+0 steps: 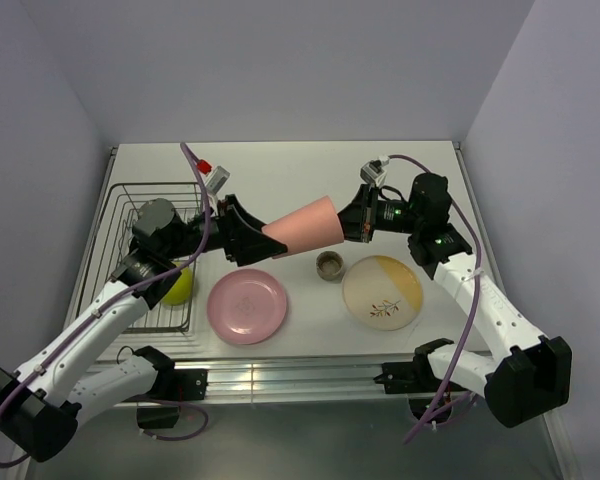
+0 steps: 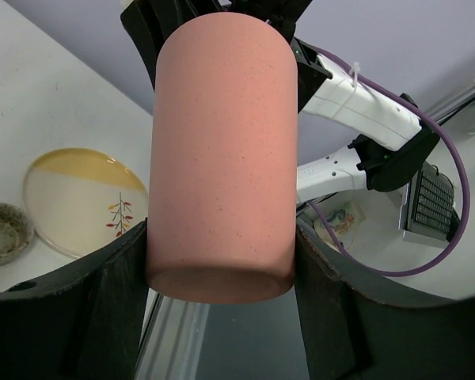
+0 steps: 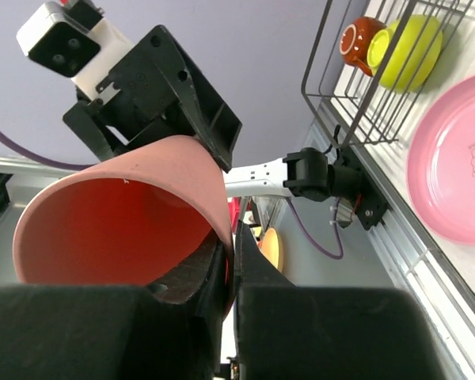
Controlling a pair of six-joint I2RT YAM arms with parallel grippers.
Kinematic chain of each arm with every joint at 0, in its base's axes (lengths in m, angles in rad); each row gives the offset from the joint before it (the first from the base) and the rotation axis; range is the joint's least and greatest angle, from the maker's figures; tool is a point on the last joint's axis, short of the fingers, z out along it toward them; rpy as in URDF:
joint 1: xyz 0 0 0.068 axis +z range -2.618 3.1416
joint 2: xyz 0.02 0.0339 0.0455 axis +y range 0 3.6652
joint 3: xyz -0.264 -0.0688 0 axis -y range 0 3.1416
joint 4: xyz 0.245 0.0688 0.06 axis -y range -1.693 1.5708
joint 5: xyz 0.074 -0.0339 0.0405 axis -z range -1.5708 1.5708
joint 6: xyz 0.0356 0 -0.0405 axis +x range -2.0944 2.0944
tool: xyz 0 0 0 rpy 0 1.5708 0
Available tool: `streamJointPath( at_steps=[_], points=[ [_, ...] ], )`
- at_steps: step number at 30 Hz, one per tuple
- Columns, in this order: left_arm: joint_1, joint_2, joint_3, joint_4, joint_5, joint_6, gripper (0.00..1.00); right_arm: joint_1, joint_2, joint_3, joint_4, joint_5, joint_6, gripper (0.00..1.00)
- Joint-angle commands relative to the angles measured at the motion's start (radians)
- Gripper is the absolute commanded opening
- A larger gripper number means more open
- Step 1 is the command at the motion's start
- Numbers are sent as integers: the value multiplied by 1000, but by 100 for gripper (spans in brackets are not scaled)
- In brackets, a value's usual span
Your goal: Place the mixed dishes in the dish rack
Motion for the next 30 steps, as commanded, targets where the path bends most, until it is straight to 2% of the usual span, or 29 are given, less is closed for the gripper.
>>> streamJointPath(
  at_steps=[1,4,5,7,8,10,11,12,15,16,17,18,19,20,23,30],
  points=[
    [-8,-23,63,-61,-62,51,0,4,7,61,-62,19,-74,6],
    [-5,-63,57,-110,-102,65,0,2,18,99,-139,29,-142,43],
    [-5,-74,67,-136,-119,73,0,1,22,110,-179,48,-187,67],
    [9,-103,81,-225,-175,94,0,-5,29,137,-266,71,-229,94],
    [16,-118,107,-283,-199,110,0,-18,30,160,-300,107,-279,100],
    [59,-131,138,-383,-272,122,0,-35,33,196,-456,176,-350,100],
    [76,-143,173,-492,-303,130,0,-51,33,220,-523,228,-435,100],
    [111,-148,193,-546,-332,137,0,-58,30,263,-635,352,-470,100],
    [147,-171,270,-757,-520,151,0,-70,7,311,-752,558,-554,100],
    [153,-168,291,-820,-583,150,0,-70,-2,312,-762,592,-574,100],
    [157,-151,332,-883,-716,134,0,-70,-11,312,-768,617,-580,100],
    [161,-139,351,-1007,-781,127,0,-70,-31,303,-773,637,-584,100],
    [161,-129,369,-1061,-844,116,0,-70,-39,299,-771,658,-590,100],
    [162,-125,371,-1103,-968,81,0,-70,-45,289,-774,666,-594,100],
    [162,-132,374,-1233,-1140,-11,0,-68,-70,262,-777,687,-604,100],
    [164,-146,414,-1482,-1265,-234,0,-1,-85,234,-771,715,-616,100]
  ],
)
